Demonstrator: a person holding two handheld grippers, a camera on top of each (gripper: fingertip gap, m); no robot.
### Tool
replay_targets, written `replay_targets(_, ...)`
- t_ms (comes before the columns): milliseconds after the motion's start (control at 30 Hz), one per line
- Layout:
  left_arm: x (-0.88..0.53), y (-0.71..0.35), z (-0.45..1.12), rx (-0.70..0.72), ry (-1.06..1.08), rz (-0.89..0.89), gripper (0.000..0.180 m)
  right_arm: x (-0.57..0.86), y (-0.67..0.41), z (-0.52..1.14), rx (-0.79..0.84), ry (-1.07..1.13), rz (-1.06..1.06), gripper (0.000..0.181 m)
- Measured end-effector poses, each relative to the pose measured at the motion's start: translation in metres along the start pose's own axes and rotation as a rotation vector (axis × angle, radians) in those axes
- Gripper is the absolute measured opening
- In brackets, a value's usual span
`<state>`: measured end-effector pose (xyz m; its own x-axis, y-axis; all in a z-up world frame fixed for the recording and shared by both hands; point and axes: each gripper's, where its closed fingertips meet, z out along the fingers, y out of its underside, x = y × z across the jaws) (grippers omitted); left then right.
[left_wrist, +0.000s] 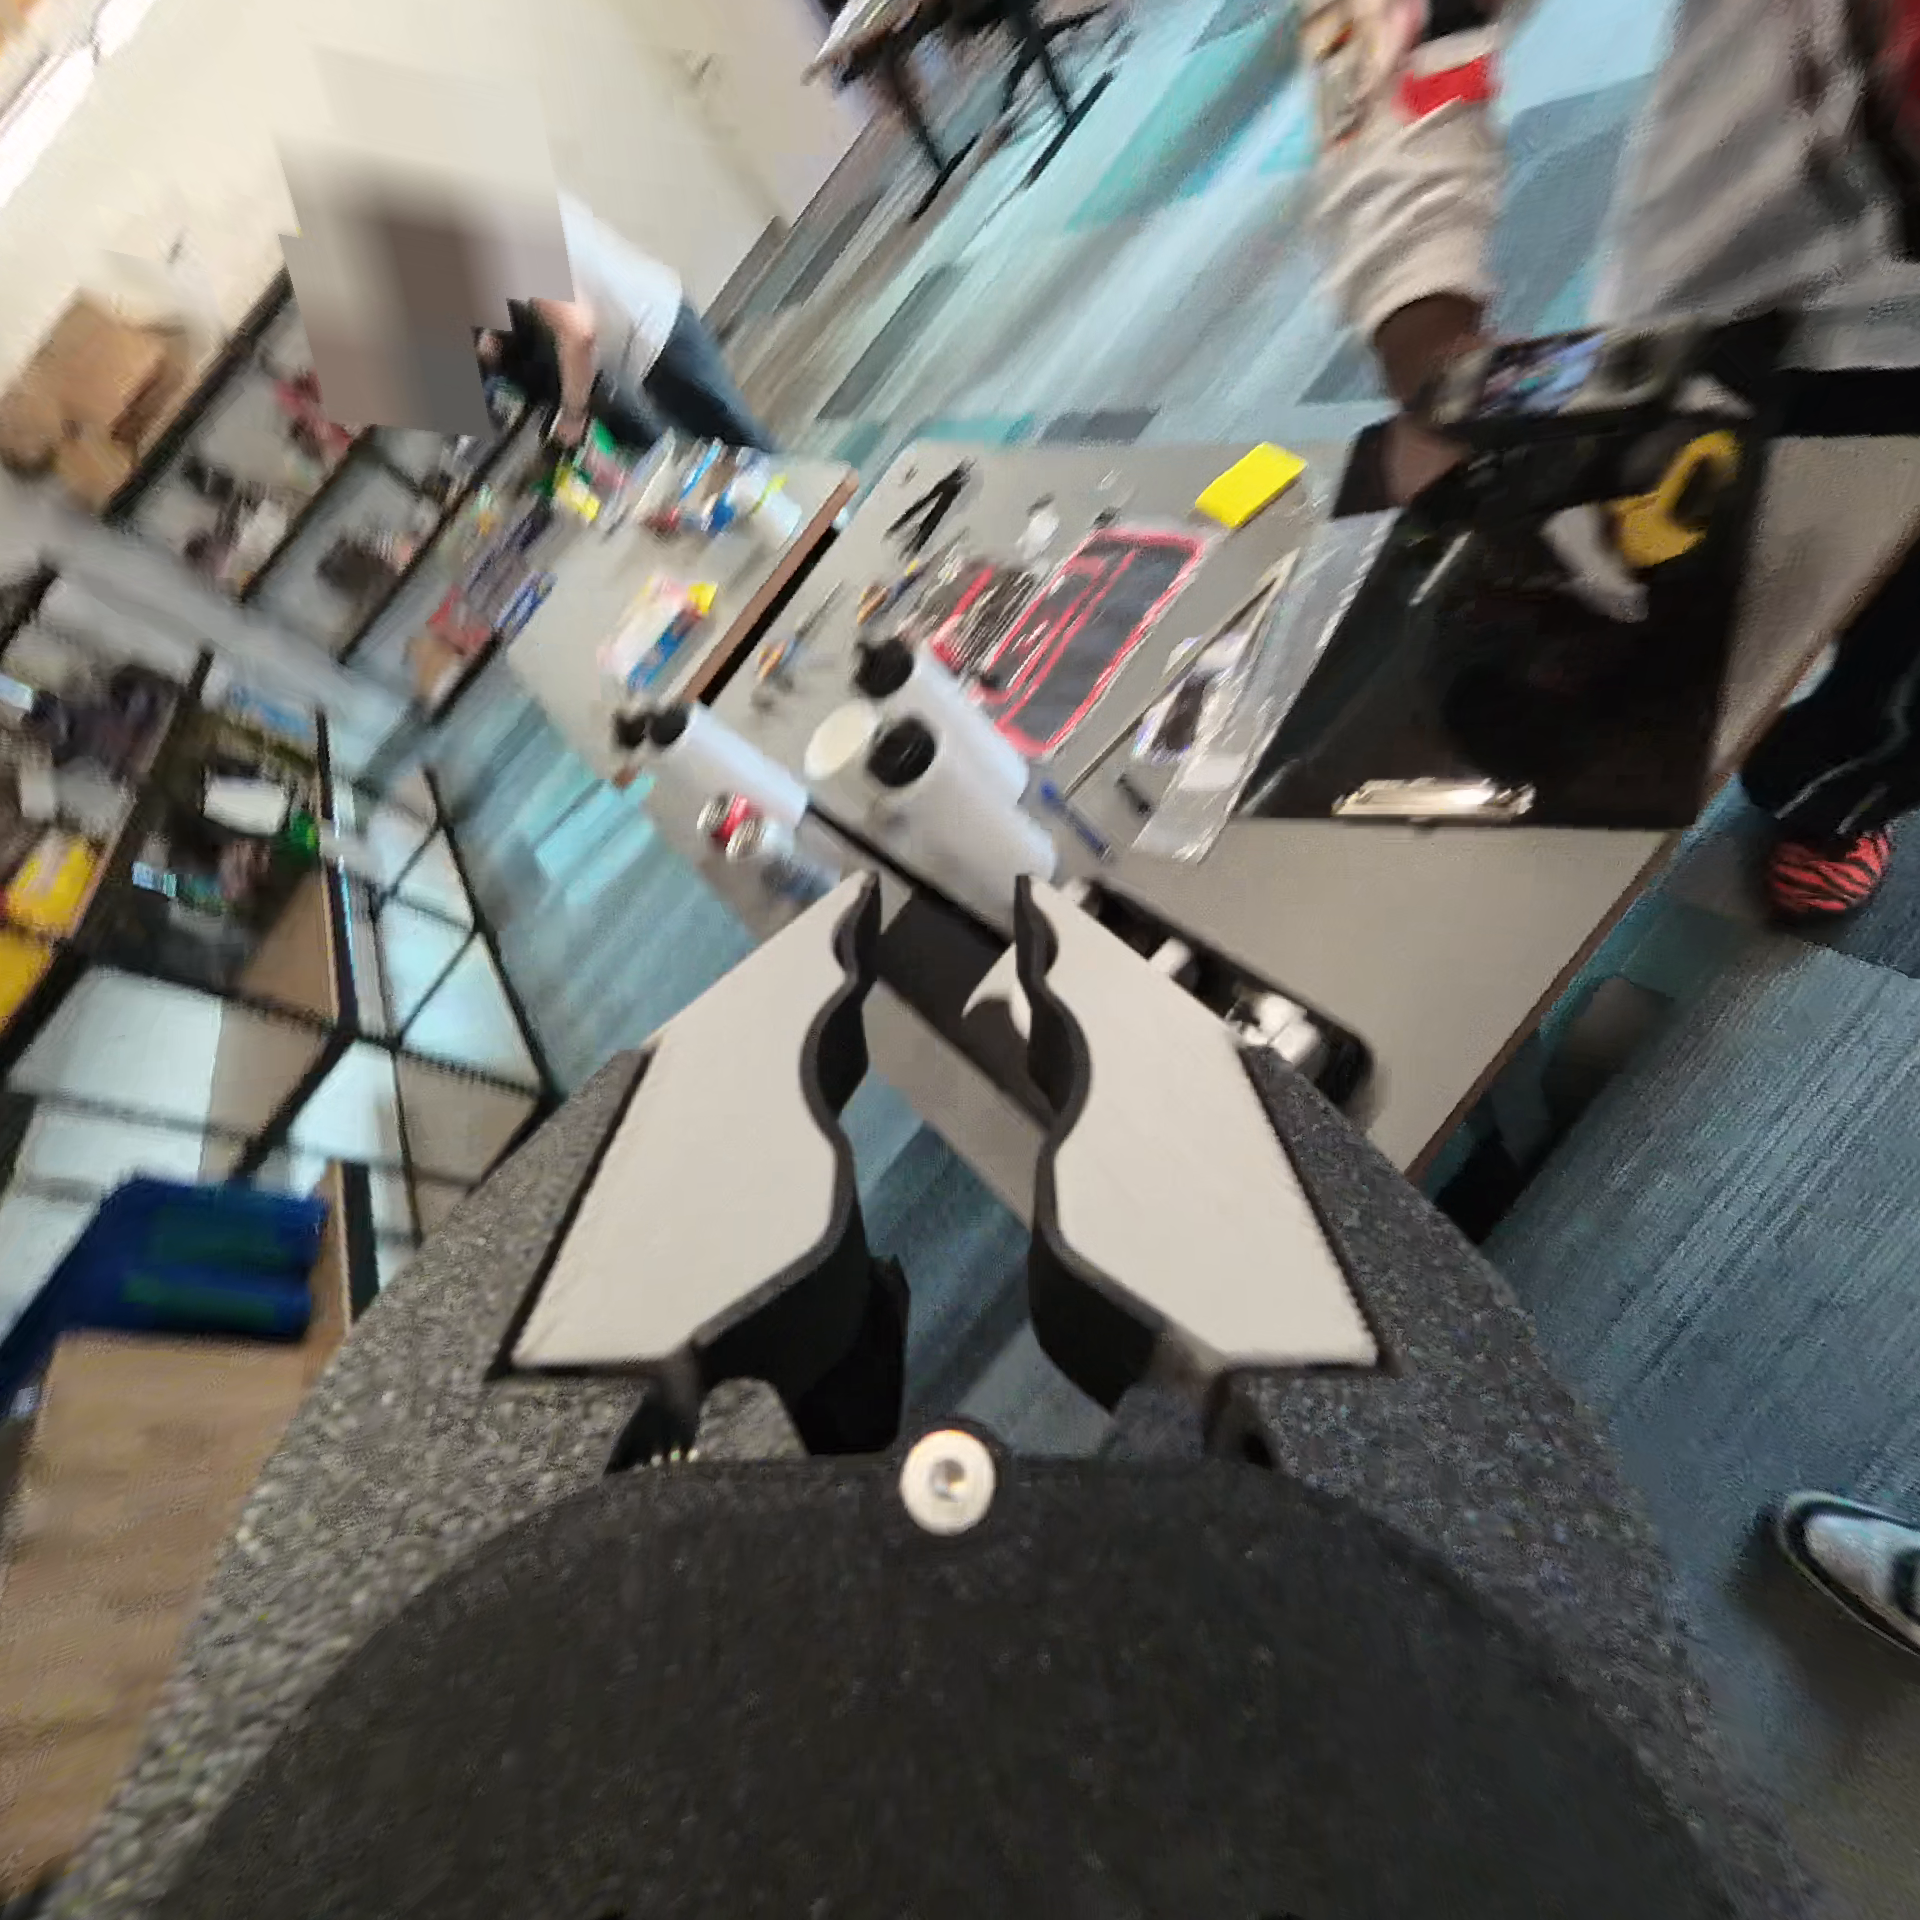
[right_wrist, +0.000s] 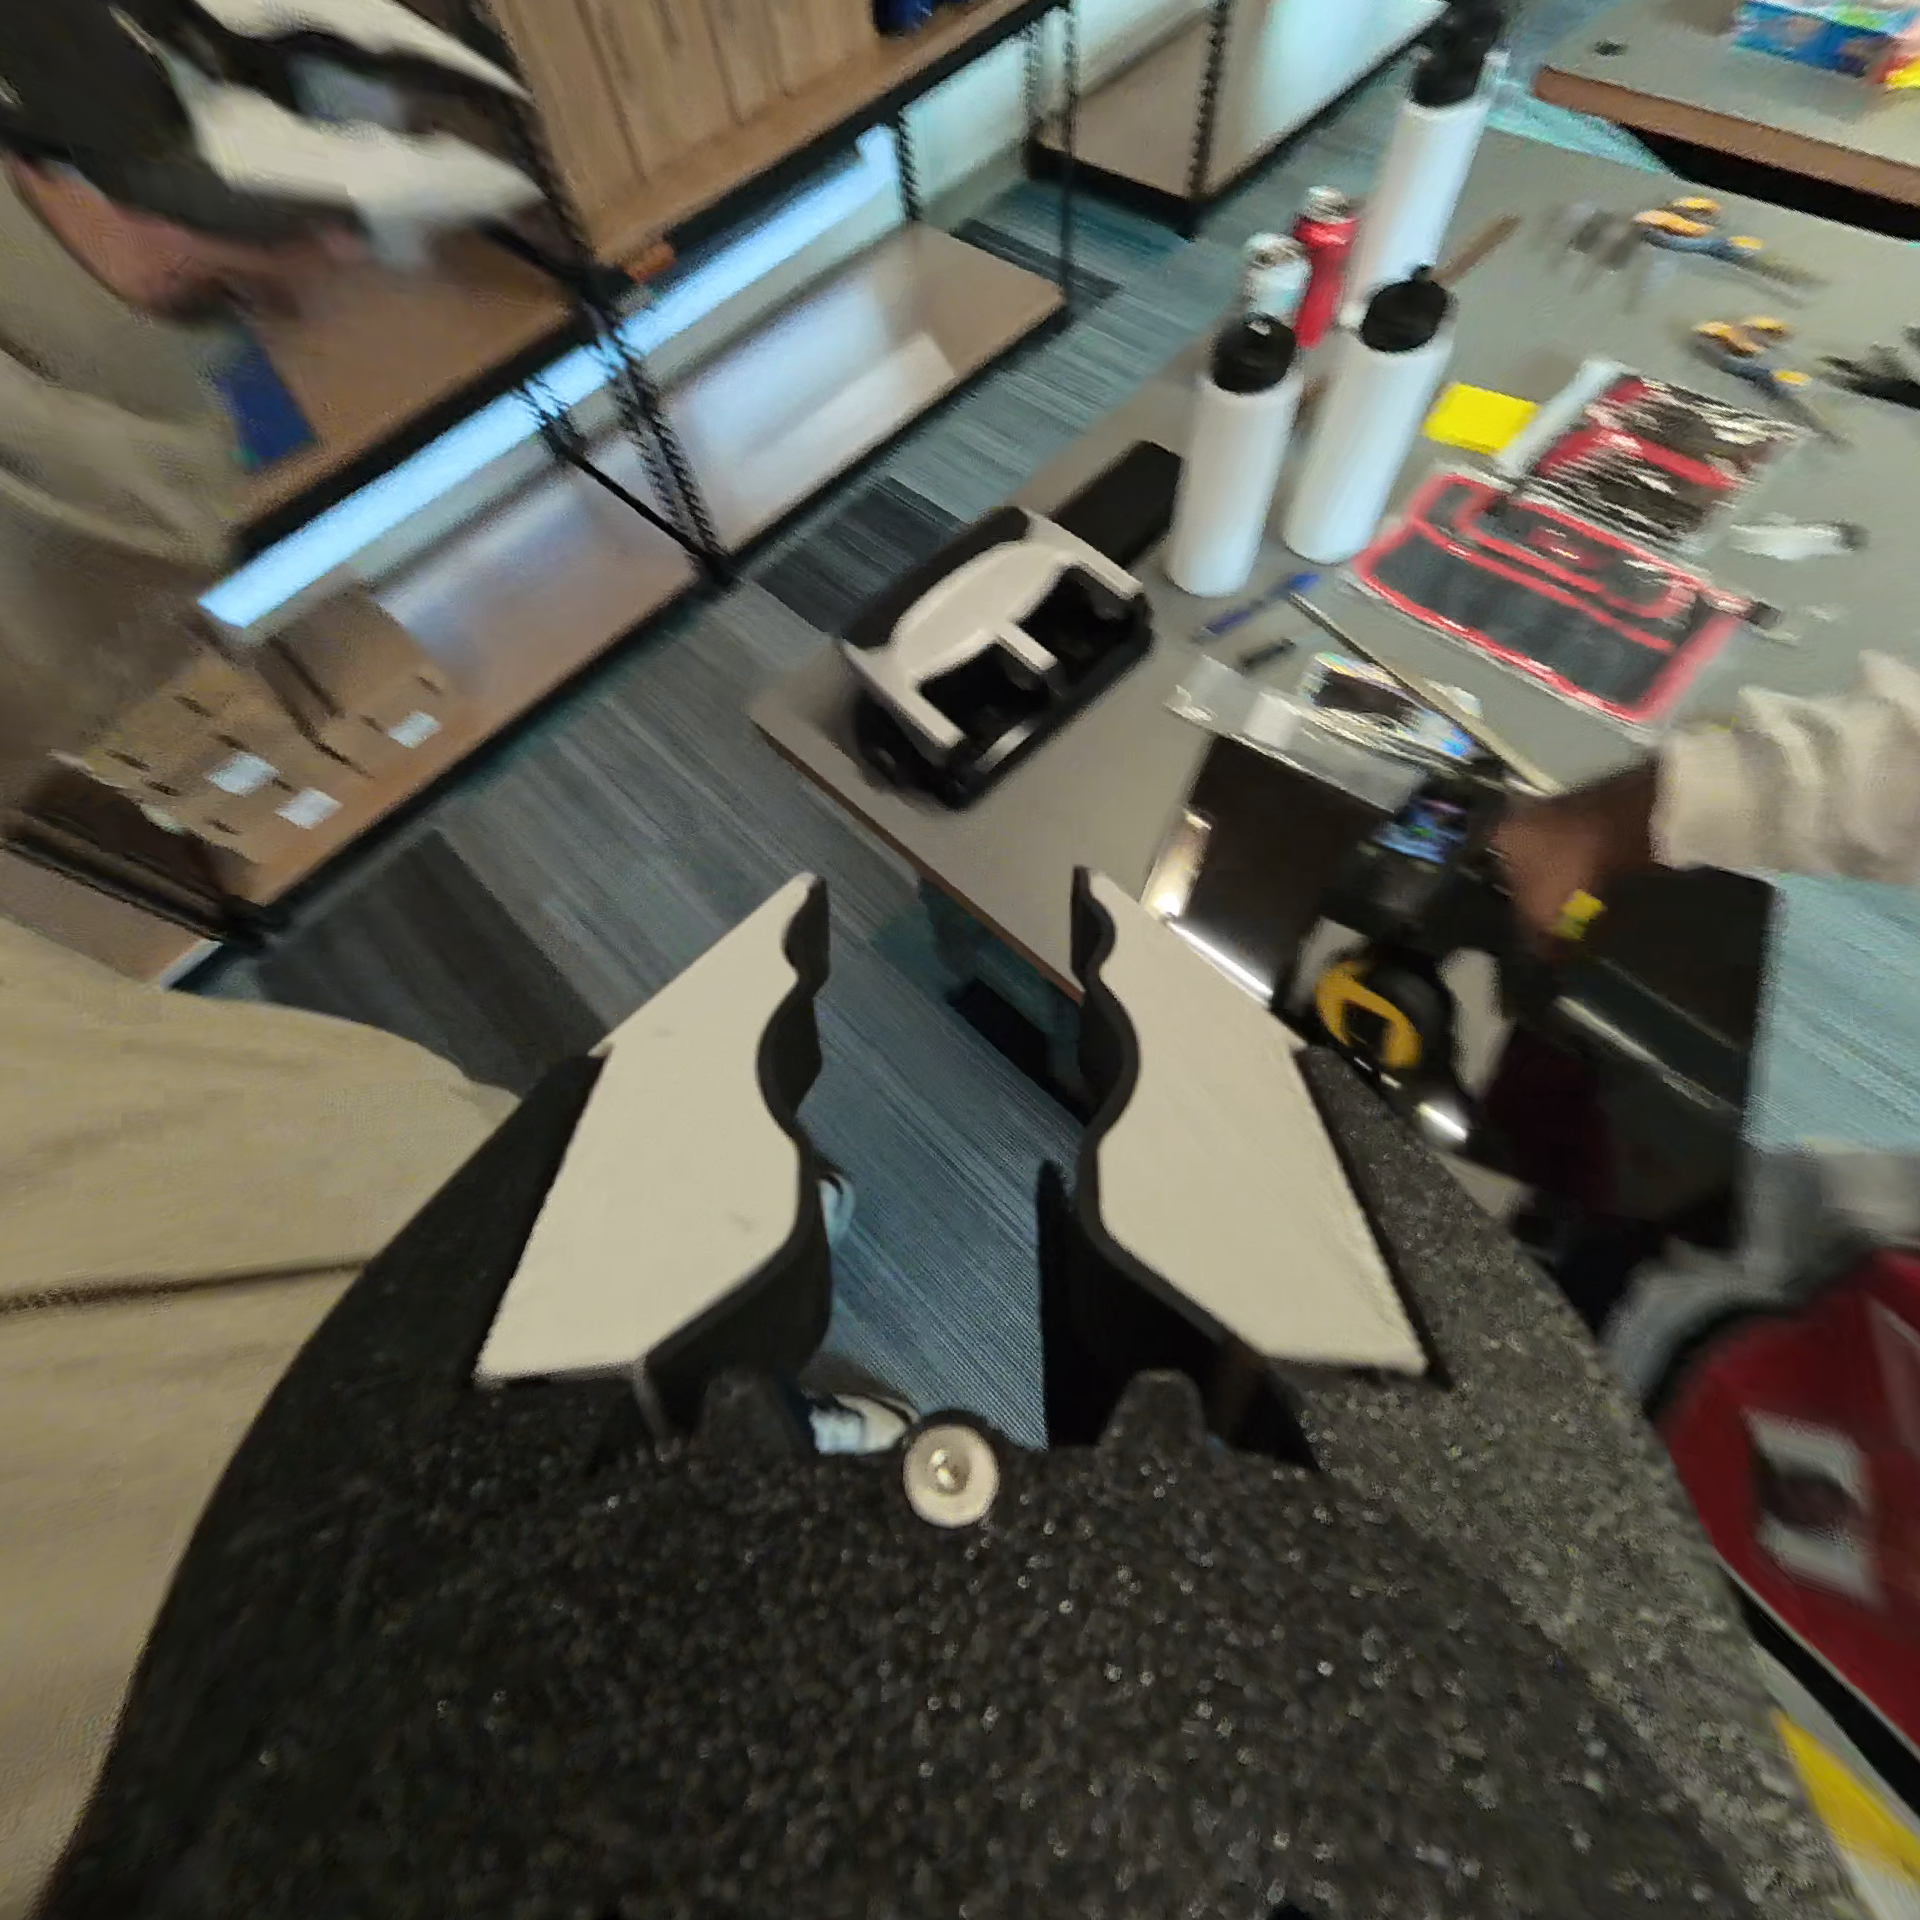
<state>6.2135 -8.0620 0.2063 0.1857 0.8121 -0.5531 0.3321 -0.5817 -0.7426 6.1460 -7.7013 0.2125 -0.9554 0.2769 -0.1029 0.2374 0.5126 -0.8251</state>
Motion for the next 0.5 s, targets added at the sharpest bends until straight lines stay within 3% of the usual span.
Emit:
replay_targets(100, -0.023, 0.015, -0.020, -0.019, -0.034, -0.035, 0.025, 0.010, 0.011, -0.021, -0.018, 0.065, -0.010, 0.047)
replay_targets(167, -0.002, -0.024, -0.013, 0.083, 0.040, -0.077, 0.025, -0.003, -0.005, -0.001, -0.013, 0.004, -0.035, 0.049)
replay_targets(300, 0.081, -0.138, -0.001, 0.355, 0.445, -0.259, 0.025, -0.047, -0.061, 0.057, 0.032, -0.166, -0.129, 0.041)
replay_targets(367, 0.093, -0.167, -0.008, 0.412, 0.610, -0.317, 0.026, -0.060, -0.072, 0.065, -0.004, -0.245, -0.139, 0.042)
replay_targets(500, 0.046, -0.171, -0.052, 0.492, 0.751, -0.401, 0.027, -0.035, -0.079, 0.003, -0.025, -0.113, -0.291, 0.041)
